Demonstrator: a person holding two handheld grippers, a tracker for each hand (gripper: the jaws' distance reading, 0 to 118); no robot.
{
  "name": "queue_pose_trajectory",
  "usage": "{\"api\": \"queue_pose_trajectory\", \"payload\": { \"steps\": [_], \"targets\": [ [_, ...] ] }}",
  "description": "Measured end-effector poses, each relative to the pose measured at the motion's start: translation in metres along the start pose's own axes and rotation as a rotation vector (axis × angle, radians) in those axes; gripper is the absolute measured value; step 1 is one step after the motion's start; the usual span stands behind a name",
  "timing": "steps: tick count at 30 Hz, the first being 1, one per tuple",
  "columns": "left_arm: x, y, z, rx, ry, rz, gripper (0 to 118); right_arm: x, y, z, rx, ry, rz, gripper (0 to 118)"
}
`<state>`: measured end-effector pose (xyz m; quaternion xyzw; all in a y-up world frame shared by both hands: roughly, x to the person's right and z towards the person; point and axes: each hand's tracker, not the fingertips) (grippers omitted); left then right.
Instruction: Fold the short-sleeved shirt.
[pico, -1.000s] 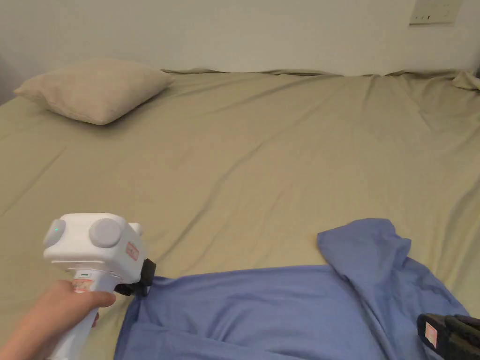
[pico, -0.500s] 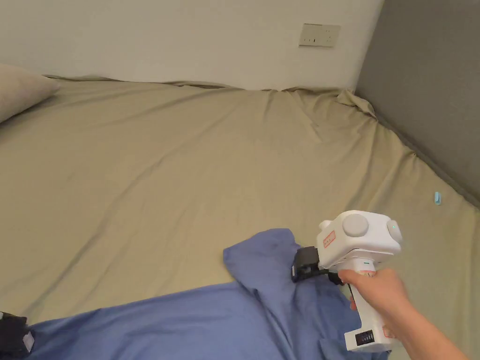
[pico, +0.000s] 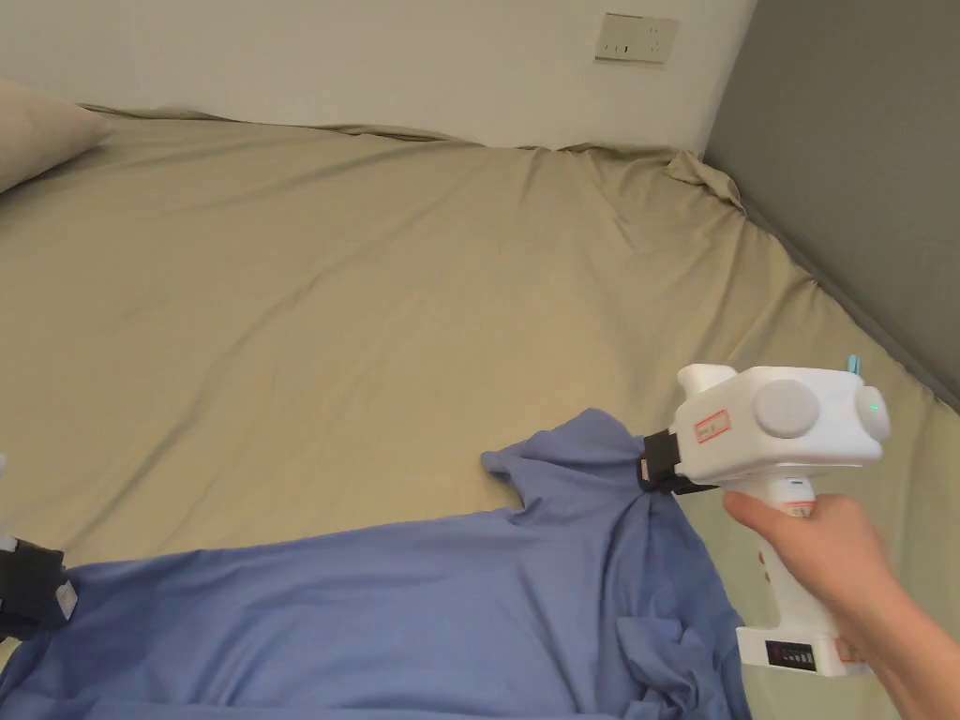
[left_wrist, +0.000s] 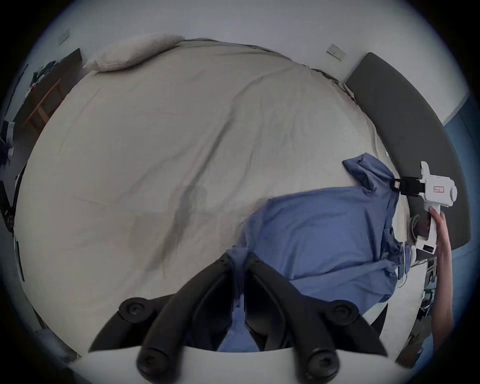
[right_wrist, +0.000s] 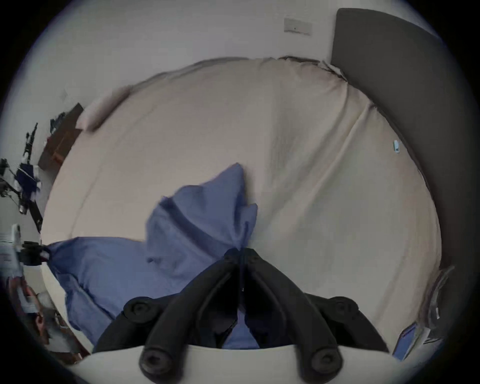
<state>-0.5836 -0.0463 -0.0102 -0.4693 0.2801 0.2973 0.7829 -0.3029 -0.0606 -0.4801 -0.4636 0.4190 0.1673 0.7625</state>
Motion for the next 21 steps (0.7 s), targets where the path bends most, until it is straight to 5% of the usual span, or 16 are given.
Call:
{"api": "queue_pose_trajectory", "payload": {
  "steps": [5, 11, 21],
  "targets": [
    [0.007, -0.027, 0.036, 0.073, -0.021, -0.02, 5, -0.012, -0.055, 0.084, 0.156, 0.116, 0.003, 4],
    [0.007, -0.103, 0.068, 0.059, -0.014, -0.045, 5, -0.017, -0.162, 0.156, 0.195, 0.143, 0.025, 4],
    [-0.036, -0.174, 0.017, -0.249, 0.097, -0.034, 5, 0.032, -0.271, 0.113, -0.063, 0.039, -0.018, 4]
  ]
}}
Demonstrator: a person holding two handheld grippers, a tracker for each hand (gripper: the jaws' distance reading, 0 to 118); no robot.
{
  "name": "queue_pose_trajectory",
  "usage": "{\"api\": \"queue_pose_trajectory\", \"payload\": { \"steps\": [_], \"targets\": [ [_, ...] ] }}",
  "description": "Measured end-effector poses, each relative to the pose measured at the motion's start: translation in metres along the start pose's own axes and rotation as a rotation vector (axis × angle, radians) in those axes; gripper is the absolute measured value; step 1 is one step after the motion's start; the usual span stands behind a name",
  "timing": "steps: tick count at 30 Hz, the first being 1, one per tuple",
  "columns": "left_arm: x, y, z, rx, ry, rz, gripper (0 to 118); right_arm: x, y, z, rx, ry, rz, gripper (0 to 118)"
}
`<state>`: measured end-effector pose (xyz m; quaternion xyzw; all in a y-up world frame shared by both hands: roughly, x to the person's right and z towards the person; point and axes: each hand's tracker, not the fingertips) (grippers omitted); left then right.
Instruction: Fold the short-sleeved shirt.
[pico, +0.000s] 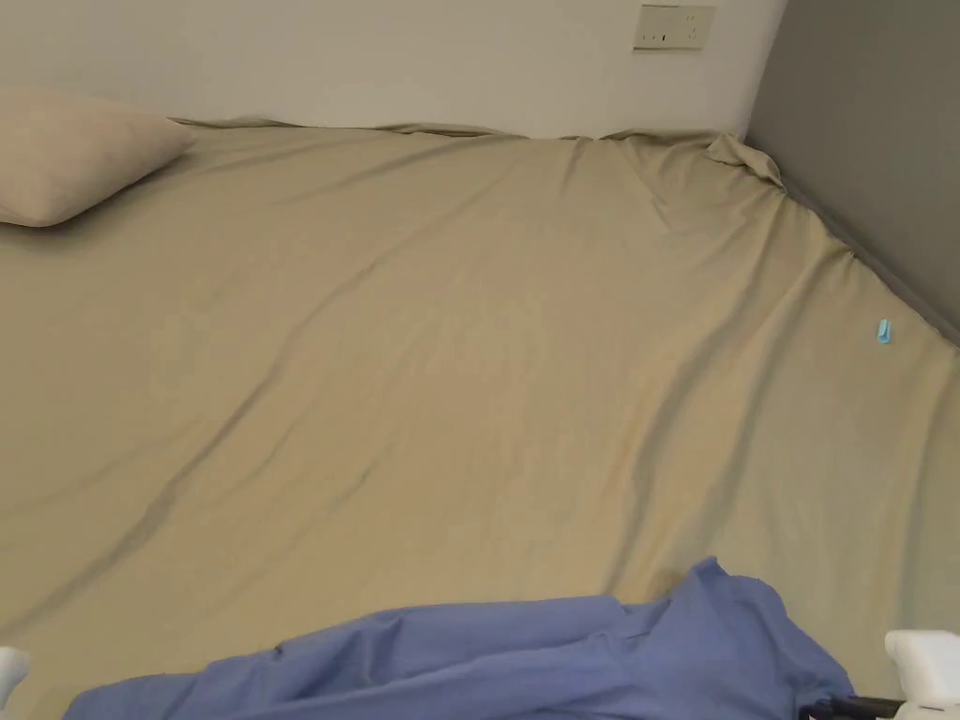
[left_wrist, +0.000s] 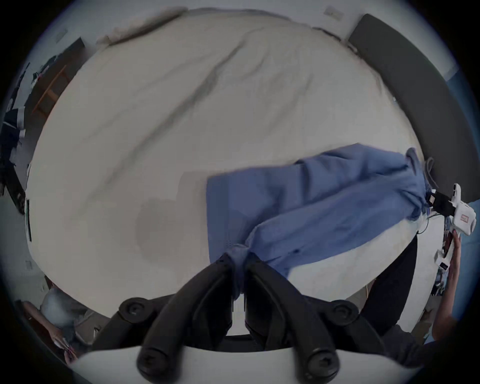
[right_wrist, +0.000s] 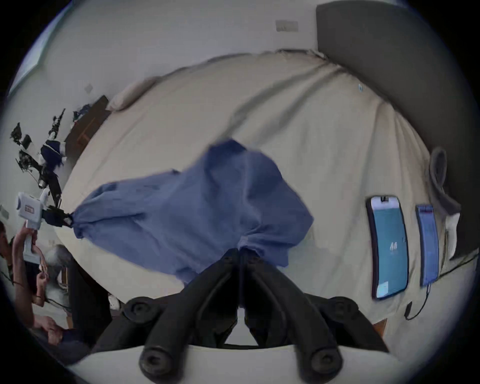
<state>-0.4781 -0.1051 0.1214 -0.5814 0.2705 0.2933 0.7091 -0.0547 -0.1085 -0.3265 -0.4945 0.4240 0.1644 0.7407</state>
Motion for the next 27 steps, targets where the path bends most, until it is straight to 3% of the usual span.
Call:
{"api": "queue_pose_trajectory", "payload": {
  "steps": [5, 9, 10, 11, 12, 13, 17, 18, 19, 20, 21, 22, 24, 27],
  "targets": [
    [-0.011, 0.011, -0.012, -0.031, 0.007, 0.034, 5, 0.009, 0.006, -0.02, -0.028, -0.021, -0.031, 4],
    [-0.007, 0.017, -0.016, -0.065, -0.018, 0.087, 7, -0.005, 0.014, -0.015, -0.003, -0.008, 0.01, 7],
    [-0.008, 0.016, -0.013, -0.056, -0.027, 0.125, 35, -0.008, 0.017, -0.01, 0.005, -0.007, 0.004, 36],
    [-0.008, 0.013, -0.007, -0.045, -0.013, 0.132, 77, -0.014, 0.017, 0.0, 0.024, -0.009, 0.013, 73],
    [-0.009, 0.006, 0.006, -0.028, -0.018, 0.128, 99, -0.02, 0.018, 0.013, 0.065, -0.015, 0.032, 96],
    [-0.01, 0.002, 0.022, 0.035, -0.072, 0.138, 98, -0.026, 0.02, 0.03, 0.112, -0.028, 0.051, 103],
    [0.001, -0.026, 0.111, 0.308, -0.112, 0.193, 98, -0.064, 0.027, 0.105, 0.321, -0.049, 0.096, 103],
    [0.009, -0.034, 0.136, 0.388, -0.126, 0.198, 93, -0.079, 0.028, 0.12, 0.385, -0.047, 0.102, 102],
    [0.015, -0.039, 0.148, 0.454, -0.147, 0.161, 63, -0.087, 0.027, 0.125, 0.417, -0.028, 0.12, 96],
    [0.025, -0.044, 0.162, 0.539, -0.164, 0.053, 22, -0.097, 0.026, 0.131, 0.456, 0.003, 0.152, 72],
    [0.032, -0.045, 0.167, 0.606, -0.166, -0.003, 0, -0.106, 0.027, 0.13, 0.473, 0.013, 0.17, 28],
    [0.035, -0.043, 0.169, 0.614, -0.194, 0.036, 0, -0.113, 0.027, 0.126, 0.491, 0.025, 0.156, 2],
    [0.034, -0.037, 0.162, 0.544, -0.288, 0.06, 0, -0.119, 0.029, 0.123, 0.504, 0.072, 0.129, 2],
    [0.038, -0.034, 0.153, 0.523, -0.252, 0.039, 0, -0.127, 0.029, 0.12, 0.509, 0.098, 0.124, 2]
  ]
}}
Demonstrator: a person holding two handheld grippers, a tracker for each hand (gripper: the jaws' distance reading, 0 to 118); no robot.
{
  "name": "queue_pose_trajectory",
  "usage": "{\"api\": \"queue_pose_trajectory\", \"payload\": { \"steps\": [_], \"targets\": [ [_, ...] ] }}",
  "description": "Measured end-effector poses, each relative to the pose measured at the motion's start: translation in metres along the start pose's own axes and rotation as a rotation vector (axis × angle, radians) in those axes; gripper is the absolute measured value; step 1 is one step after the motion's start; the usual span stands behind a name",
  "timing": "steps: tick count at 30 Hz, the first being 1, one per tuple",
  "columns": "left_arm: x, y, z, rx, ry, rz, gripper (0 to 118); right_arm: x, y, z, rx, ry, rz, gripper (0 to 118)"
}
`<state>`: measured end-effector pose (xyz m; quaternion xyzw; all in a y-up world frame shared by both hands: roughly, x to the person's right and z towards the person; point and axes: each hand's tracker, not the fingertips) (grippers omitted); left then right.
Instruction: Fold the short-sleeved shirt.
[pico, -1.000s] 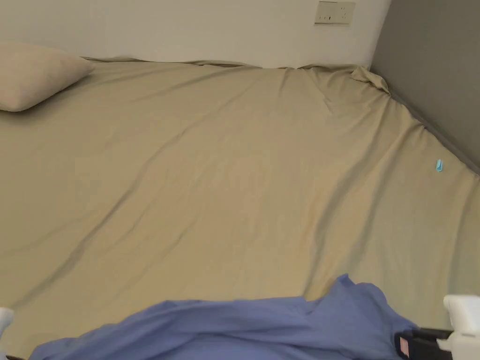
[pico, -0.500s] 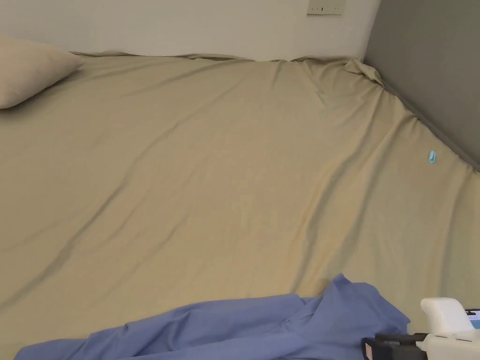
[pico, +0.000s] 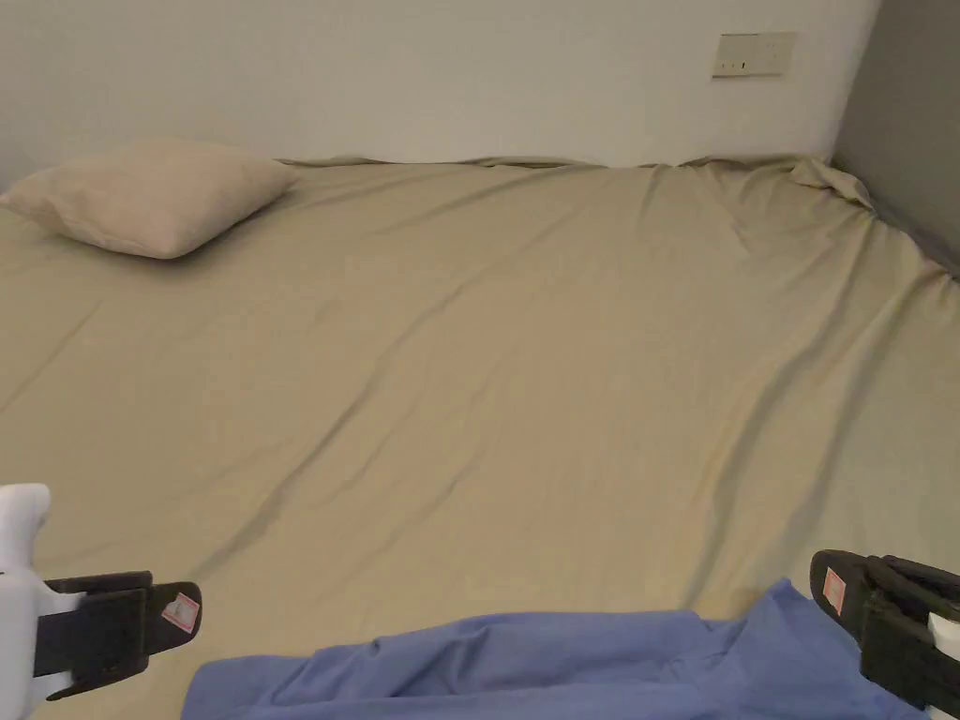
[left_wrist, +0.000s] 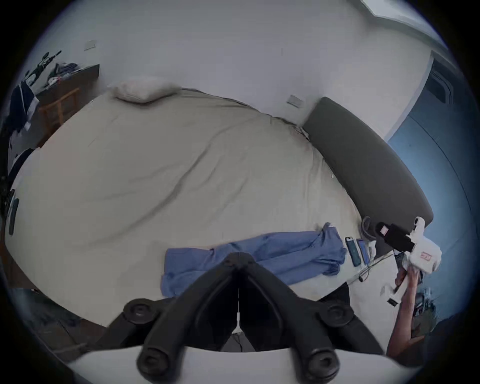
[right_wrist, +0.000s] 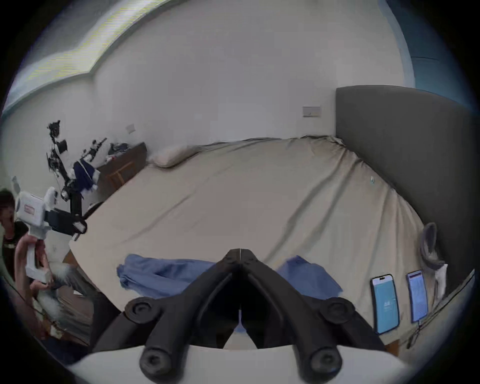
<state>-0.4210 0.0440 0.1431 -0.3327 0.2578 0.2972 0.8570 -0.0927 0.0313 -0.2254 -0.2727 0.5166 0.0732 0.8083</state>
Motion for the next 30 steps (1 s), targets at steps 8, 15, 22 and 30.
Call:
{"api": "queue_pose_trajectory", "payload": {
  "steps": [8, 15, 22, 30],
  "targets": [
    [-0.084, -0.024, -0.051, -0.12, -0.262, 0.349, 103, -0.014, -0.007, -0.02, -0.071, 0.084, -0.016, 2],
    [-0.188, -0.08, -0.101, -0.196, -0.487, 0.677, 109, -0.035, -0.022, -0.049, -0.176, 0.16, -0.032, 2],
    [-0.191, -0.092, -0.176, -0.311, -0.497, 0.566, 108, -0.061, -0.025, -0.07, -0.22, 0.236, -0.052, 2],
    [-0.15, -0.091, -0.227, -0.368, -0.657, 0.512, 17, -0.079, -0.025, -0.086, -0.245, 0.29, -0.017, 2]
  ]
}}
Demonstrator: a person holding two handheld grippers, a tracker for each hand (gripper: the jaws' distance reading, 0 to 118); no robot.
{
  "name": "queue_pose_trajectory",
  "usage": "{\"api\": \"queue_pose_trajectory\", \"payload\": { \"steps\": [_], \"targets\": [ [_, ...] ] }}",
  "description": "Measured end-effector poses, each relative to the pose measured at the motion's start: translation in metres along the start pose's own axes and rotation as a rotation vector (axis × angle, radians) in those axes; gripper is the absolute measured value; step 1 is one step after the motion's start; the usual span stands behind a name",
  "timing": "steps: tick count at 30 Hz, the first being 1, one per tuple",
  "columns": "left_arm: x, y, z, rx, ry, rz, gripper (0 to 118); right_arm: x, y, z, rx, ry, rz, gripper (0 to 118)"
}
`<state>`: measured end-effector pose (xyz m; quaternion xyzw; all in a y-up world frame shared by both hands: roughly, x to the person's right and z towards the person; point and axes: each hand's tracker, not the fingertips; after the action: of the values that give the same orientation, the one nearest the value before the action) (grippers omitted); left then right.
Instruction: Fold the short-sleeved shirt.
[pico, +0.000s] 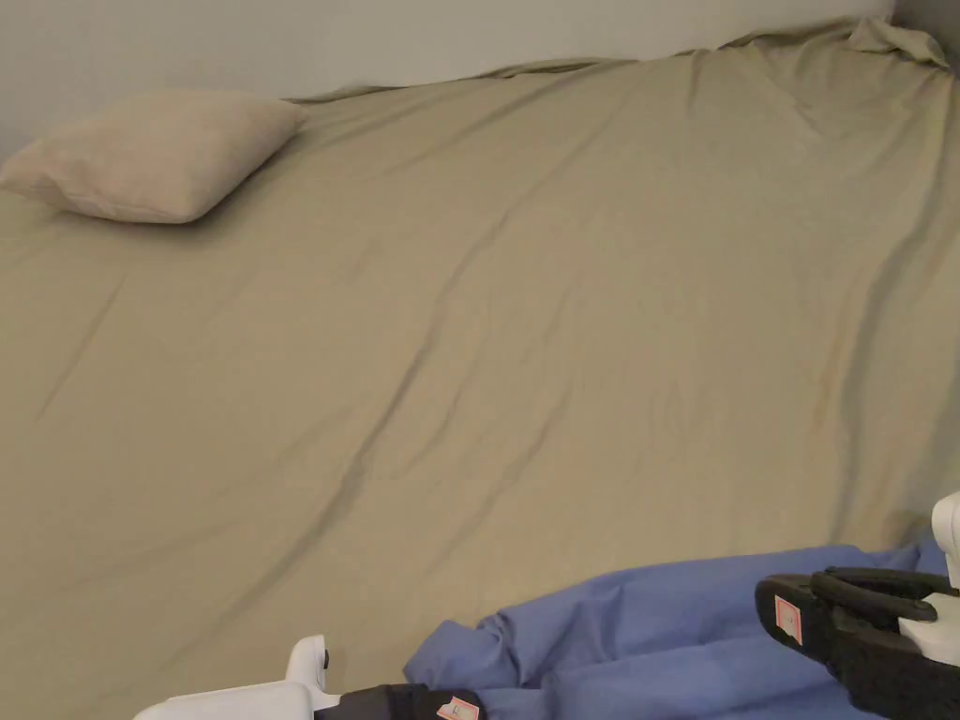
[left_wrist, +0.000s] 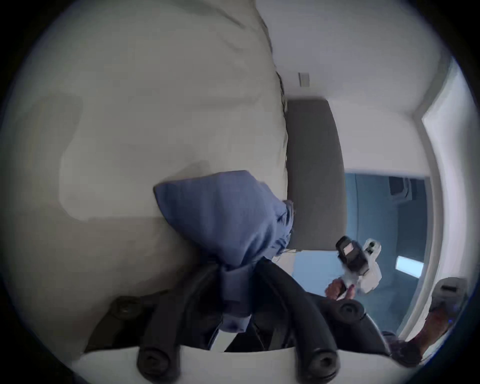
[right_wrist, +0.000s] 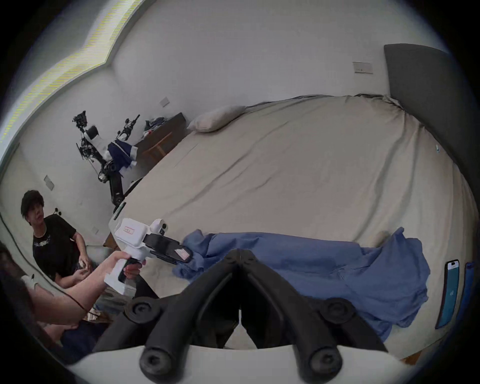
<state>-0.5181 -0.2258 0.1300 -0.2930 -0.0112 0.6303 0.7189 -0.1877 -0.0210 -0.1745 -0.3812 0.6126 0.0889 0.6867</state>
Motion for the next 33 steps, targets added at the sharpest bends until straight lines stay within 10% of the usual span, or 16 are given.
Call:
{"api": "queue_pose_trajectory", "payload": {
  "steps": [12, 16, 22, 30, 31, 33],
  "targets": [
    [-0.004, -0.03, 0.158, 0.398, -0.114, 0.054, 17, -0.008, 0.007, 0.01, -0.002, -0.046, 0.043, 2],
    [0.037, -0.035, 0.193, 0.418, 0.352, -0.019, 17, -0.006, 0.008, 0.014, 0.023, -0.026, 0.036, 2],
    [0.147, -0.029, 0.096, 0.213, 0.827, -0.357, 17, 0.007, 0.003, 0.026, 0.041, -0.016, 0.019, 2],
    [0.158, 0.0, -0.078, -0.172, 0.588, -0.443, 17, 0.038, -0.012, 0.055, 0.091, -0.025, -0.056, 2],
    [0.152, 0.003, -0.086, -0.19, 0.583, -0.407, 28, 0.042, -0.014, 0.057, 0.094, -0.026, -0.069, 2],
    [0.148, -0.001, -0.081, -0.176, 0.536, -0.372, 86, 0.05, -0.019, 0.062, 0.102, -0.031, -0.091, 2]
  ]
}}
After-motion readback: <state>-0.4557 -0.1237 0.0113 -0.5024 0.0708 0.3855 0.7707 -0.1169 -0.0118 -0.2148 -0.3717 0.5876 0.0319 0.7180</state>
